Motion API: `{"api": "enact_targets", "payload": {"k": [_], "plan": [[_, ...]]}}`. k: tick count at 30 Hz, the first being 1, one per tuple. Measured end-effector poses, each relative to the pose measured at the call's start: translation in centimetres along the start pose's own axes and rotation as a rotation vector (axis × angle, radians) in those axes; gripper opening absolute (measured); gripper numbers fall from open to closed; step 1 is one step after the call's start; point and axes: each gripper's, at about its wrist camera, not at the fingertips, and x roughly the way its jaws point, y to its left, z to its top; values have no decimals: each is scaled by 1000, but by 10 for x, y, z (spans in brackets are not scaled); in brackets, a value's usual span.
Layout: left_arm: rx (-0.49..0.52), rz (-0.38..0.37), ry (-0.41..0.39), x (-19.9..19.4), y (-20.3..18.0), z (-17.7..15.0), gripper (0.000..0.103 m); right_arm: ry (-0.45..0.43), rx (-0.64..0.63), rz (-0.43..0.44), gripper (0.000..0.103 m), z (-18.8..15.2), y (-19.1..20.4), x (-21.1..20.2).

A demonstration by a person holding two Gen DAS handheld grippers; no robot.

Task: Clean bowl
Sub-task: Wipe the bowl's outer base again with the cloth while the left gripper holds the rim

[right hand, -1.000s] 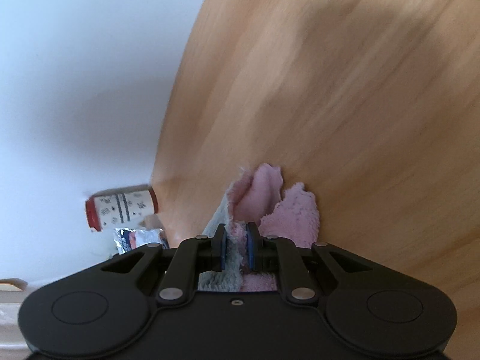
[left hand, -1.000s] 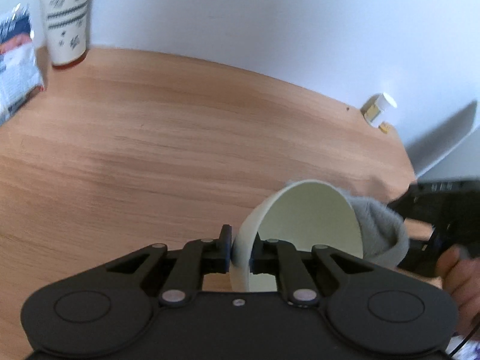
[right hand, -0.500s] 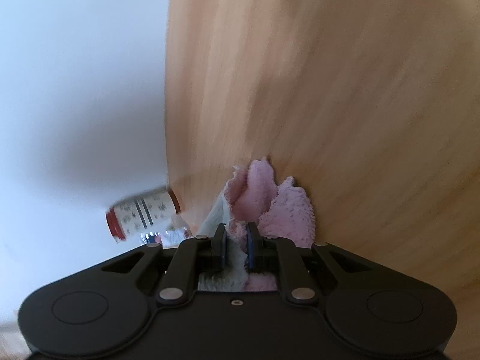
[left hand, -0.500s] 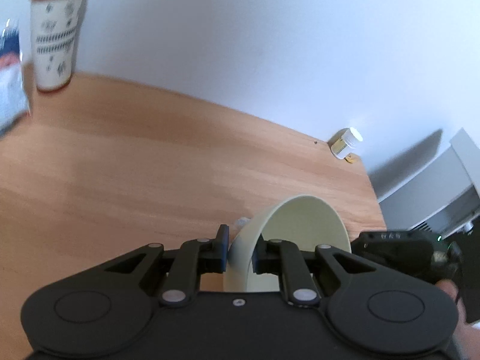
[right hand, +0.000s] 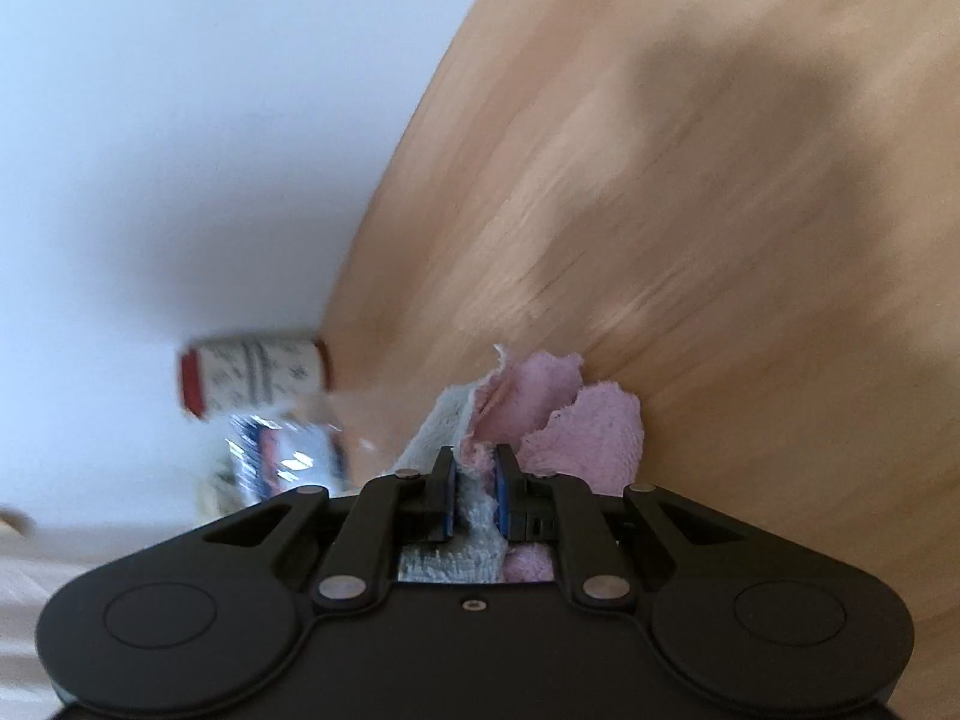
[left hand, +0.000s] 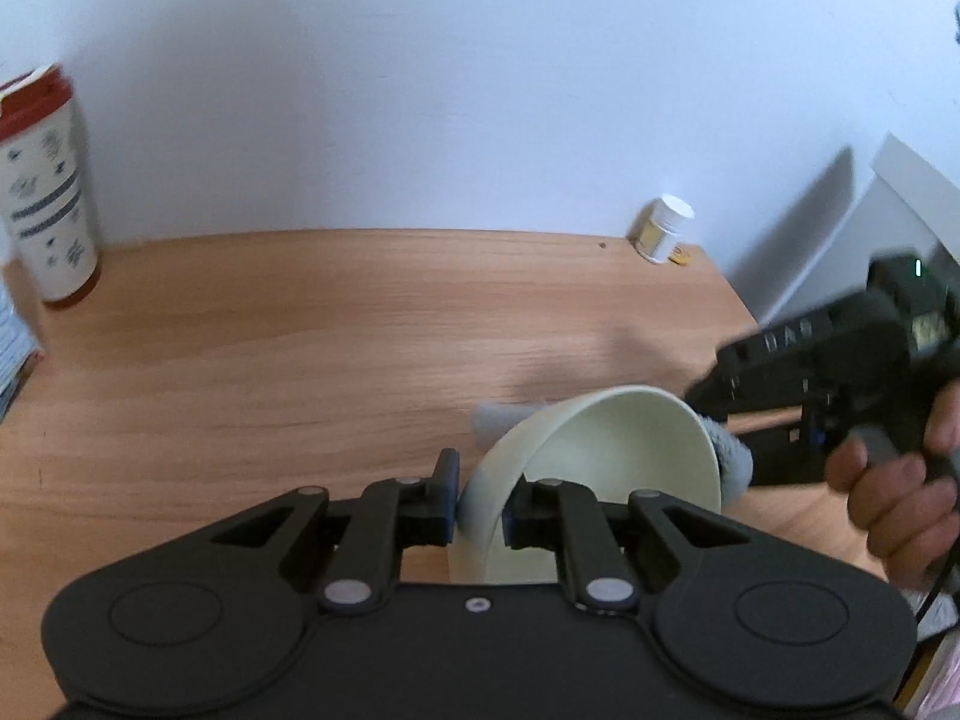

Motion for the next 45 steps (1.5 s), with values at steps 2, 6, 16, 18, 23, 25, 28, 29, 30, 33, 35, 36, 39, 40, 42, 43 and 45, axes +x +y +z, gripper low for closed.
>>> {"api": "enact_targets", "payload": {"k": [2,6,16,18,23,25,28,29,30,33,35,36,39,40,42,43,45], "plan": [[31,11,3,3,-4,0,14,-1,-42,-25,15,1,11,1],[86,12,4,7,-11,-3,15,18,-105,-70,15,1,22,5],[150,17,39,21,-22,-5,17,103,-346,-170,15,7,68,24],[128,8,34,21,-19,-2,17,133,-393,-167,15,4,84,29],[83,-22,21,19,-9,1,19,141,-478,-205,13,5,100,35],[63,-28,24,18,-5,1,19,134,-442,-200,13,12,96,34],[30,-36,27,18,2,2,19,116,-363,-194,13,27,78,25],[21,-36,25,17,4,2,19,111,-323,-182,13,32,70,22],[12,-35,23,17,6,2,19,102,-280,-171,13,37,61,18],[-9,-37,30,19,12,4,19,74,-176,-148,13,37,31,6],[-21,-43,45,22,13,4,20,62,-90,-114,13,34,11,-1],[-27,-44,49,23,14,3,20,57,-45,-93,13,32,2,-4],[-41,-43,53,24,15,3,21,52,12,-87,13,25,-15,-8],[-41,-45,52,24,14,4,21,53,23,-95,13,22,-19,-9],[-41,-48,49,24,12,7,21,56,33,-117,13,17,-25,-10],[-43,-51,45,24,10,9,20,51,29,-114,13,16,-25,-11],[-47,-55,39,25,6,11,21,40,29,-103,13,16,-24,-14]]}}
